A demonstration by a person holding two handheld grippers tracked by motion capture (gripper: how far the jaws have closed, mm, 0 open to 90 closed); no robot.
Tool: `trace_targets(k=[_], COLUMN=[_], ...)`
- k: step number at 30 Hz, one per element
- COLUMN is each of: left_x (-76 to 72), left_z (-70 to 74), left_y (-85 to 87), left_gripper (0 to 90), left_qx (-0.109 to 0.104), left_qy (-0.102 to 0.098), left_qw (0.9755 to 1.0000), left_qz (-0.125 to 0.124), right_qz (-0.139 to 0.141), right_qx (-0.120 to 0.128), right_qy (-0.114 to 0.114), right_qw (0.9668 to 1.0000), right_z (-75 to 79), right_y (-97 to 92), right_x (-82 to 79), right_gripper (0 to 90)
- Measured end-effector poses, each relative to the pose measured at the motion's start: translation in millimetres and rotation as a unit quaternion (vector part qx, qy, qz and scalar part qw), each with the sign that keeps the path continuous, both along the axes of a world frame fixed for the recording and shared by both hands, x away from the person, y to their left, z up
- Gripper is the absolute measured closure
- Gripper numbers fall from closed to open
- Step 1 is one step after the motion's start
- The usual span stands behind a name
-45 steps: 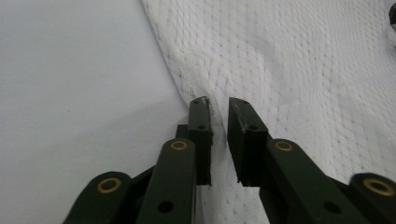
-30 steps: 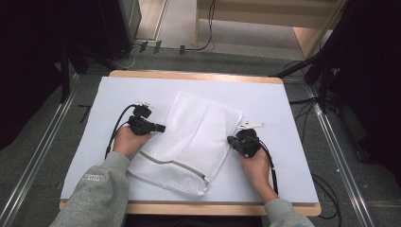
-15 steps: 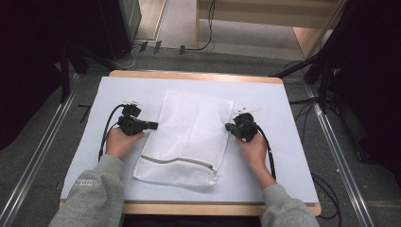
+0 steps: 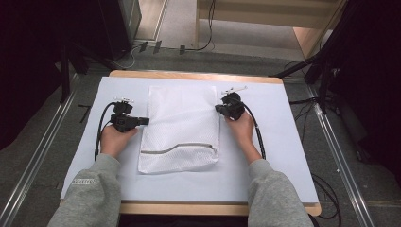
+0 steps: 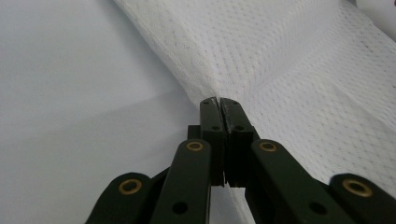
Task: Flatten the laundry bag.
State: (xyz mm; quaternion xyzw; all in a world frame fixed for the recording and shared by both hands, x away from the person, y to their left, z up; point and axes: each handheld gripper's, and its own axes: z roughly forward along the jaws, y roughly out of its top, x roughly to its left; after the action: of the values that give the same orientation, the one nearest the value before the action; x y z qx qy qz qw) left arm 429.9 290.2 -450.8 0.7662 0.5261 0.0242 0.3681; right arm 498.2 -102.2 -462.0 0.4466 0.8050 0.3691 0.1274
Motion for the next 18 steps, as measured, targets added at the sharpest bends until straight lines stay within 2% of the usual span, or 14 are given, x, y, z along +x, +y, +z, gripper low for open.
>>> trace_targets(k=[1,2,3,6,8,10,13,15,18], left_x=[-0.1,-0.7,-2.1,-9.7,-15.6,-23.6,-35.8,-41.7,-46.3], left_z=[-0.7,0.1,3.0,17.1,25.2,31.7,36.8,36.5,35.7], left_y=[-0.2,-0.6,-0.2,0.9,-0.9,-5.7,-15.9,-20.9,-25.1], left_gripper=[86.8,80.4,75.1,64.1,60.5,59.5,58.0,56.6,55.5], left_qx=[0.005,0.003,0.002,-0.005,-0.012,-0.009,0.002,0.0,-0.008], left_qy=[0.004,0.006,0.002,-0.017,-0.022,-0.028,-0.033,-0.034,-0.032], left_qw=[1.0,1.0,1.0,0.9998,0.9996,0.9992,0.9982,0.9977,0.9974], left_qz=[0.0,-0.001,-0.004,-0.01,-0.015,-0.026,-0.05,-0.059,-0.064], right_qz=[-0.002,-0.001,0.001,0.0,0.0,0.007,0.028,0.039,0.052], right_qx=[-0.001,-0.003,-0.003,0.021,0.036,0.042,0.046,0.04,0.051], right_qy=[0.003,0.002,0.001,-0.004,-0.007,-0.003,0.002,0.005,0.017], right_qw=[1.0,1.0,1.0,0.9998,0.9993,0.9991,0.9986,0.9984,0.9972], right_z=[0.1,1.6,4.0,12.6,16.5,20.7,25.0,26.3,27.4], right_y=[-0.1,-0.5,-2.1,-12.5,-20.7,-26.9,-31.6,-32.2,-34.1], right_x=[-0.5,-2.6,-5.9,-23.4,-38.0,-52.9,-78.2,-94.3,-112.0], right_gripper=[83.3,78.6,75.4,70.8,70.8,69.8,72.9,79.7,85.4])
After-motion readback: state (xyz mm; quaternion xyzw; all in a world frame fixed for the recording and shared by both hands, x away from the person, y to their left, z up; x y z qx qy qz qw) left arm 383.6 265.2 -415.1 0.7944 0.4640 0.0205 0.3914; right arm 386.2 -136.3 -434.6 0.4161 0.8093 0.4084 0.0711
